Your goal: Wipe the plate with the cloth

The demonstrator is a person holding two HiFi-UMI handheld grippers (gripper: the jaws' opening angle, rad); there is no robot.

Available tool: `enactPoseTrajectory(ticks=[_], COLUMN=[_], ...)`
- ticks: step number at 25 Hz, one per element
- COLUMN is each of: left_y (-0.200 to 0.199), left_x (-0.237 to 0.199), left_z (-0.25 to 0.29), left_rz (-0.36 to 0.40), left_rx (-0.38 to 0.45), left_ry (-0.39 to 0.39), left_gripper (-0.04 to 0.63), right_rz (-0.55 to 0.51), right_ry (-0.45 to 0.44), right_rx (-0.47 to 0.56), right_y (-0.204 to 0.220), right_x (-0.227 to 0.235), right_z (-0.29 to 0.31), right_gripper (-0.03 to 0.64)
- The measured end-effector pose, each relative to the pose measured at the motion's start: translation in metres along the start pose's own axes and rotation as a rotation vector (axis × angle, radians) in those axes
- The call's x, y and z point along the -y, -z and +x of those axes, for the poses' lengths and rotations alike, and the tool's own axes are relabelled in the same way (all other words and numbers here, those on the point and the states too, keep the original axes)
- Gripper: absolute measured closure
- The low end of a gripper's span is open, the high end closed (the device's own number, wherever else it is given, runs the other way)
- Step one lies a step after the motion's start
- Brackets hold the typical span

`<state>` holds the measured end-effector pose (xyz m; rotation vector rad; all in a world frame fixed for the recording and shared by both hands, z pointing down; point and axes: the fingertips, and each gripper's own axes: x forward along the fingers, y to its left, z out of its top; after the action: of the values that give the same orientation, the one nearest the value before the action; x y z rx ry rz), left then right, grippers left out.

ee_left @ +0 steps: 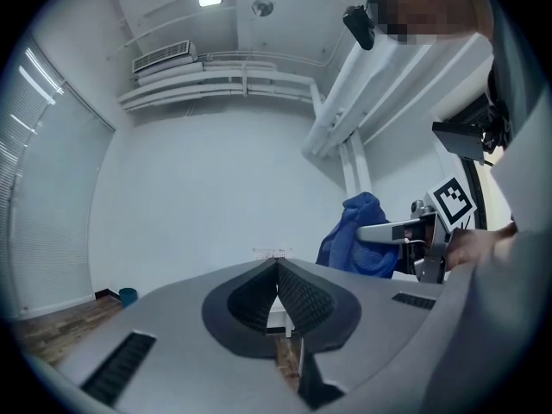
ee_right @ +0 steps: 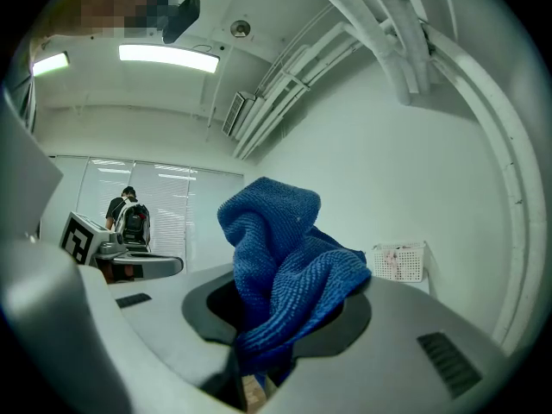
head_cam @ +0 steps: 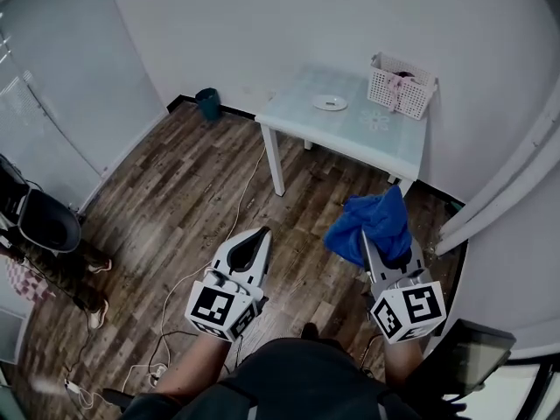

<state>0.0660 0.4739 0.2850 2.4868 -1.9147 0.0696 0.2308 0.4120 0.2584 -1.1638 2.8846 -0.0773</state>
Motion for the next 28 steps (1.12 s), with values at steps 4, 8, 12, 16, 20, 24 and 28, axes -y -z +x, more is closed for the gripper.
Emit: enactPoseTrajectory(ticks=[4,8,12,16,20,24,28], left_y=[0.000,0.001,-0.001,0.005,0.011,0.006,-0.001], left_x=[-0.002,-0.005,-0.018,-0.038,-0.063,-0.098,-0.140], left_z=[0.031,0.048,0.066,0.083,0.104,0.128,0.151], left_rz=[0.004,-0.007,0.020,0.007,-0.005,-0.020,-0.016], left_rx=[-0.012,-0.025,-0.040,-0.039,-0.030,-0.014,0.006], left_ry=[-0.008,-0.009,-0.010,-0.003,0.019,0.051,0.079], left_gripper=[0.586,0.586,0.586,0.586,0.586,0.586,0.586], right_rz=[-0.016,0.007,0.010,0.011,-0.002,-0.015,-0.029], right_ry=[-0.022,-0.036,-0.037,-0.026,-0.003,0.038,0.072], right_rx=[0.011,0.015,0.015,0.001,-0.013,-0.016,-0.014], right_y=[-0.002,0.000,0.001,0.009,0.012,0.005,-0.001], right_x=[0.022,0.036,0.045,0.052,0.055,0.060,0.059], right_z=[0.021,0.037,0.056,0.078,0.106,0.142,0.183], right_gripper=[0.491,0.491,0.491,0.491,0.491,0.491,0.491])
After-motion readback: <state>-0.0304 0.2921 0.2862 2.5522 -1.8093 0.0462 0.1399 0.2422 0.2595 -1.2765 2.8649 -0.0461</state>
